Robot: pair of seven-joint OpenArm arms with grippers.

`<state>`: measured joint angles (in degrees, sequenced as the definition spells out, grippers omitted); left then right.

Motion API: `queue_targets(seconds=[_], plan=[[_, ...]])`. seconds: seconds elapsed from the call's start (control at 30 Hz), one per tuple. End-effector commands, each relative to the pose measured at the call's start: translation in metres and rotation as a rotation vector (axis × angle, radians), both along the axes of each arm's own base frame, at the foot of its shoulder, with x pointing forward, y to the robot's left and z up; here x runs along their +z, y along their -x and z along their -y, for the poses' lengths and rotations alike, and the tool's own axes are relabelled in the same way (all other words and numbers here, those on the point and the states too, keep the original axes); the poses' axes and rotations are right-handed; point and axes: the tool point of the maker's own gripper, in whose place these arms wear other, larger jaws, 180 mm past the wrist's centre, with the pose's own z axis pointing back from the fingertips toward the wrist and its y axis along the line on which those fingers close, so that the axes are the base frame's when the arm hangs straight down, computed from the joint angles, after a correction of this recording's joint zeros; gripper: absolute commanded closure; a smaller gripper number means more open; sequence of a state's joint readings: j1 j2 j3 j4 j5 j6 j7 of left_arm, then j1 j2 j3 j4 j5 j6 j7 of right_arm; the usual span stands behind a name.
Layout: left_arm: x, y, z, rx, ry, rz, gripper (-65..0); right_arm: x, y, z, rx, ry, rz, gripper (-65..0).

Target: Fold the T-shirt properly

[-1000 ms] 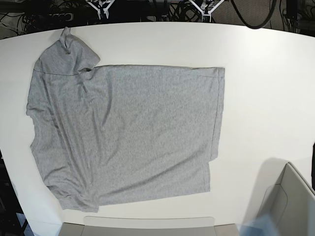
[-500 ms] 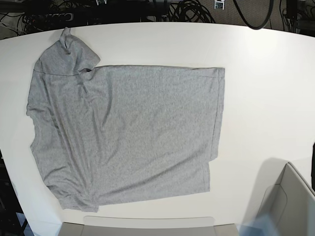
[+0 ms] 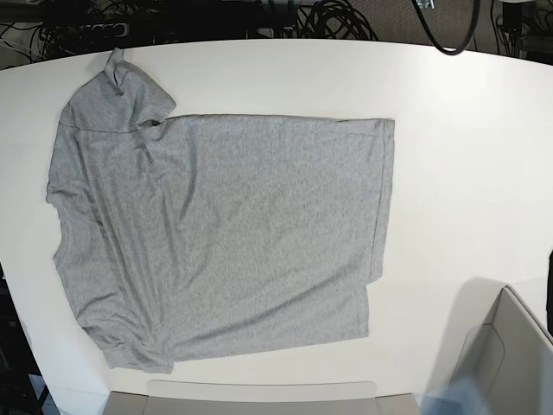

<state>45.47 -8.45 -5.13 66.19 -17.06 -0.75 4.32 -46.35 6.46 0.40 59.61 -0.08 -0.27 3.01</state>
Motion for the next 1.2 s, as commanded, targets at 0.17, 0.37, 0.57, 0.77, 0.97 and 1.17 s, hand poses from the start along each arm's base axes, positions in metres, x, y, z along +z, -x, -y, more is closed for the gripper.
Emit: queue_targets(seconds=[0.17,0.37,0.57,0.77,0.97,1.17], plan=[[0.043,0.0,-0.003,-0.026,-0.02,0.067,-0.3,0.031,0.001,-0.011,-0.001,-0.032,0.059,0.0],[0.102,-0.016,-0.005,-0.064,-0.047,0.165,-0.3,0.078,-0.024,-0.017,0.006,-0.065,0.177,0.0],[0.158,-0.046,-0.029,-0.088,-0.136,0.278,-0.3,0.131,-0.067,0.006,-0.109,-0.078,0.322,0.0],[0.194,-0.077,-0.022,-0.119,-0.14,0.358,-0.3,0.17,-0.102,0.026,-0.134,-0.052,0.445,0.0],[0.199,-0.085,-0.02,-0.122,-0.139,0.381,-0.3,0.21,-0.137,0.036,-0.157,-0.049,0.573,0.0],[0.199,-0.091,-0.02,-0.121,-0.141,0.4,-0.3,0.235,-0.159,0.047,-0.18,-0.041,0.658,-2.0]])
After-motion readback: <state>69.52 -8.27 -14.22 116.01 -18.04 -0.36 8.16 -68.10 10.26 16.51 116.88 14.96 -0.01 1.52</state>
